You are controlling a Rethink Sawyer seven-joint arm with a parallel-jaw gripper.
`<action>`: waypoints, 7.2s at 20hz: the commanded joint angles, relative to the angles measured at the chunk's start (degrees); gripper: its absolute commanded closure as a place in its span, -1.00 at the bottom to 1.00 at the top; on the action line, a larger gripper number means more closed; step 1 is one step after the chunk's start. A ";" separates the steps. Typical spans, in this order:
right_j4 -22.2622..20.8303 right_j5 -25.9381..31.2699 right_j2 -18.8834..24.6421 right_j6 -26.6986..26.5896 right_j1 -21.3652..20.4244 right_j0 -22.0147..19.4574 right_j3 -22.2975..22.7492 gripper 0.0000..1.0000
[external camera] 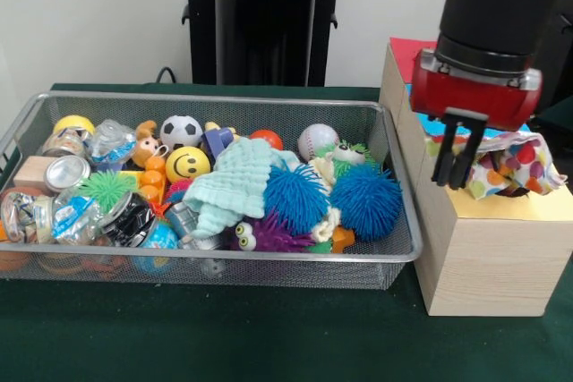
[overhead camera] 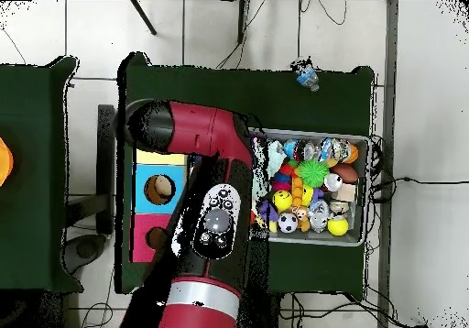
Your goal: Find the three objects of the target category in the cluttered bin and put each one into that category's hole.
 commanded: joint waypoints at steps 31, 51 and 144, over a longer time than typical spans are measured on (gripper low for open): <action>-0.47 -4.10 5.28 6.88 3.12 2.39 7.81 1.00; -6.00 -11.28 6.22 2.67 15.20 -2.70 -1.75 1.00; -3.97 1.59 5.27 8.21 -5.06 3.06 8.18 1.00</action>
